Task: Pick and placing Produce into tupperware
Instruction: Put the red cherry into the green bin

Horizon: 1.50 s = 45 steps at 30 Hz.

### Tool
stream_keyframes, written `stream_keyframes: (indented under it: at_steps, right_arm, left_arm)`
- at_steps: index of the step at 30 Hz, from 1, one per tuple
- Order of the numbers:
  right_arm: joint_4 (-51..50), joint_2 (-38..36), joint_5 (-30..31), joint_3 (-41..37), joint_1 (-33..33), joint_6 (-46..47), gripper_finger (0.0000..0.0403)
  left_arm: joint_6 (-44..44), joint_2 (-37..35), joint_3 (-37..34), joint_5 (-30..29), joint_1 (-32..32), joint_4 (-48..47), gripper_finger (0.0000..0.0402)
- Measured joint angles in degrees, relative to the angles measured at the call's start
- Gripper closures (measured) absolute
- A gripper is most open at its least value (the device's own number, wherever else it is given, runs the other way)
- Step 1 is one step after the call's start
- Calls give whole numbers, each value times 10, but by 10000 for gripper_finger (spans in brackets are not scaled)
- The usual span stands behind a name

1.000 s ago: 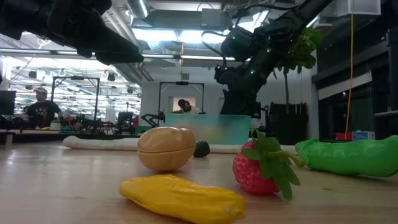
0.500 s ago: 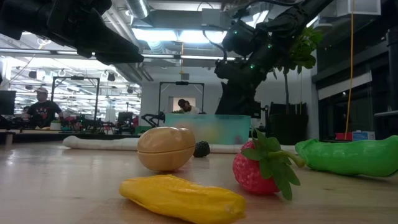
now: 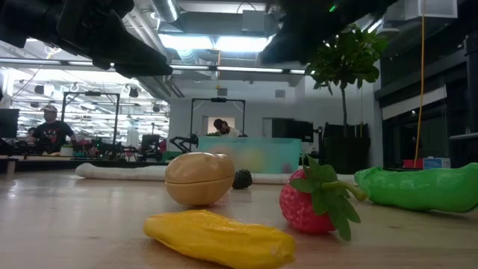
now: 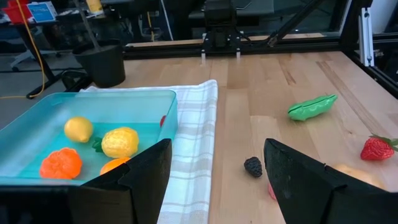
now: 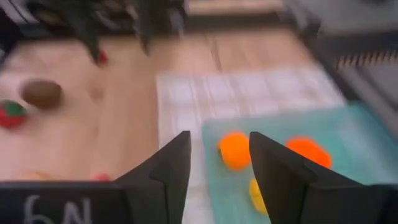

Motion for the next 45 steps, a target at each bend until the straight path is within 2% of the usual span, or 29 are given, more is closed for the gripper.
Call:
stream_keyframes:
  at_steps: [9, 19, 40, 45]
  right_arm:
    - [164, -124, 1, -171, 98, -22, 238]
    - [356, -152, 1, -313, 123, -27, 238]
    - [378, -152, 1, -329, 107, -23, 238]
    - [372, -152, 1, -329, 107, -22, 238]
  left_arm:
    - [0, 0, 0, 0, 0, 0, 154]
    - [-9, 0, 0, 0, 0, 2, 154]
    - [-15, 0, 0, 0, 1, 2, 154]
    - [-15, 0, 0, -17, 13, 2, 154]
